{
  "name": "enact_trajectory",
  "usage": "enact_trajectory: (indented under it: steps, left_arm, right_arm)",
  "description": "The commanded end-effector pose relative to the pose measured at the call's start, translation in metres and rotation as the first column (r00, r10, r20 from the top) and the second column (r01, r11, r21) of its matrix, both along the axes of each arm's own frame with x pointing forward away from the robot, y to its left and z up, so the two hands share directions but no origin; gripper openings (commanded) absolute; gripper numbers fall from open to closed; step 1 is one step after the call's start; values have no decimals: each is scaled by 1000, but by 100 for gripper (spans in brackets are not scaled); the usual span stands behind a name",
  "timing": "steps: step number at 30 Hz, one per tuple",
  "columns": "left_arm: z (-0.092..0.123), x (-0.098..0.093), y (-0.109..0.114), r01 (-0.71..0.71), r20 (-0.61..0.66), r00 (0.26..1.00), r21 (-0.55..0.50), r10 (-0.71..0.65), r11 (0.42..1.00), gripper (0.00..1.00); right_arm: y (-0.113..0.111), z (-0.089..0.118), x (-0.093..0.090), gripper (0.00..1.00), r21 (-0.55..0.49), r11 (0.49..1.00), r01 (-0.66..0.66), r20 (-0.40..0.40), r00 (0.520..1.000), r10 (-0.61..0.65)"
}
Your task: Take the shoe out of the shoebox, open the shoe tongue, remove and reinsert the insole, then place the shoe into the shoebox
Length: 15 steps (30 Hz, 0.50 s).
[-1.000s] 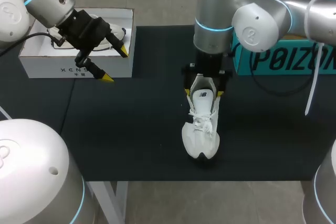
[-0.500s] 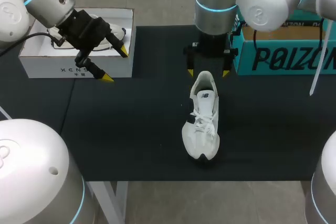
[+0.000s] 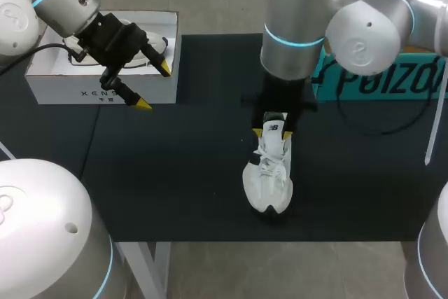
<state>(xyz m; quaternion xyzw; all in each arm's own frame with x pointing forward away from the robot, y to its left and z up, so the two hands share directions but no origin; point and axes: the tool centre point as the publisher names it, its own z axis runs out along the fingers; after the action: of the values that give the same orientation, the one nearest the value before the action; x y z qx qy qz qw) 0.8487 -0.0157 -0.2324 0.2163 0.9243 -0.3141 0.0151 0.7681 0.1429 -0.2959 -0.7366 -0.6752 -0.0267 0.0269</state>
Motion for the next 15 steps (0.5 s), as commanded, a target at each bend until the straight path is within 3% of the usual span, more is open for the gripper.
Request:
enact_trajectory:
  steps: [1, 15]
  left_arm:
    - [0, 0, 0, 0, 0, 1000, 3, 0, 1000, 100]
    - [0, 0, 0, 0, 0, 1000, 3, 0, 1000, 100]
  right_arm:
    - [0, -22, 3, 0, 18, 1000, -4, -14, 1000, 4]
    - [-8, -41, 32, 0, 26, 1000, -2, -24, 1000, 3]
